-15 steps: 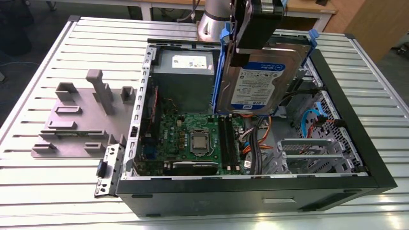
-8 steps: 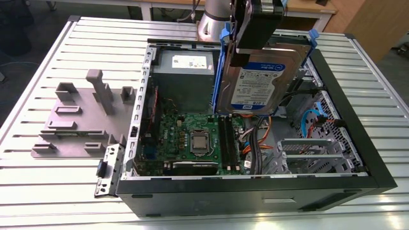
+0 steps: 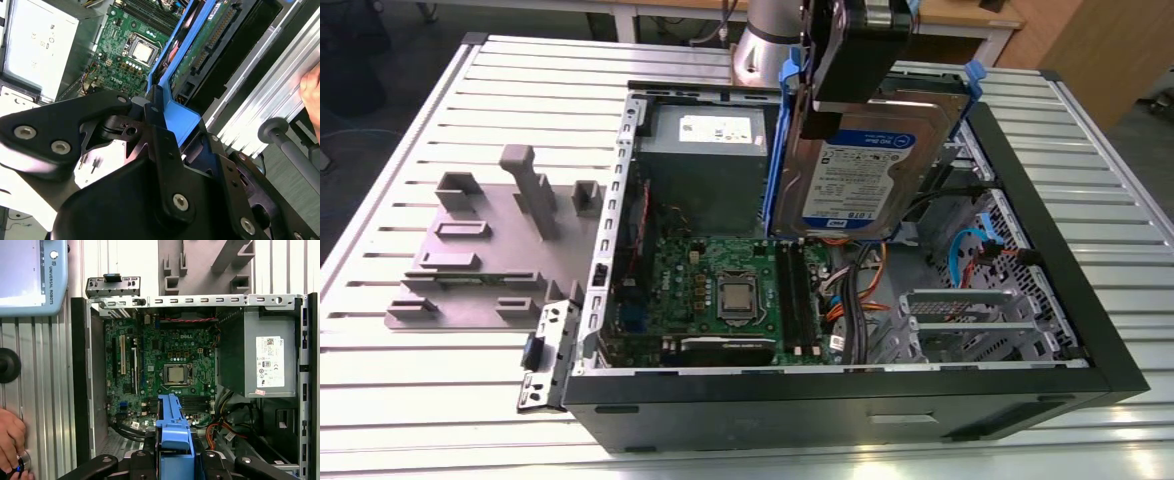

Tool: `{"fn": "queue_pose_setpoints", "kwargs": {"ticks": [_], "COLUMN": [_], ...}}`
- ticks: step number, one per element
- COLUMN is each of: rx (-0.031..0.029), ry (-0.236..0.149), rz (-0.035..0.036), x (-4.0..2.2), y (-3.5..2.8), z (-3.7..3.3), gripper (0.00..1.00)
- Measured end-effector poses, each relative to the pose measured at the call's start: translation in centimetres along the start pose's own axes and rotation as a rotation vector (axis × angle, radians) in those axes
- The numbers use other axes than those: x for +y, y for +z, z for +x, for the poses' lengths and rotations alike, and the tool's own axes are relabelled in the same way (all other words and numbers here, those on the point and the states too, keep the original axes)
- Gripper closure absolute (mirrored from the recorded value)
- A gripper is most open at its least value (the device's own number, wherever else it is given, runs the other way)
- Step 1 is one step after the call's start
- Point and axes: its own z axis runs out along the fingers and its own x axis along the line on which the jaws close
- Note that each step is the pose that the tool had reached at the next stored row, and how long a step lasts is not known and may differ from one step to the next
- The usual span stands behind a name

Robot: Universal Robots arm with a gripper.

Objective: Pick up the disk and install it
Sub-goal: 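Insert the disk into the insertion slot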

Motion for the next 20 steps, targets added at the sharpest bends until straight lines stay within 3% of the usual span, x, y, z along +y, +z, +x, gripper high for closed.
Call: {"fn": "queue_pose_setpoints", "kwargs": {"ticks": [9,17,20], "rx": [-0.0001,0.0,-0.0001], "ry": [0.0,0.0,0.0], "rz": [0.0,0.0001,0.0001], "x": [-0.01,-0.05,-0.09], "y": [0.01,0.04,0.05], "z": [0.09,1.07,1.14], "gripper": [0.64,0.64,0.64]}}
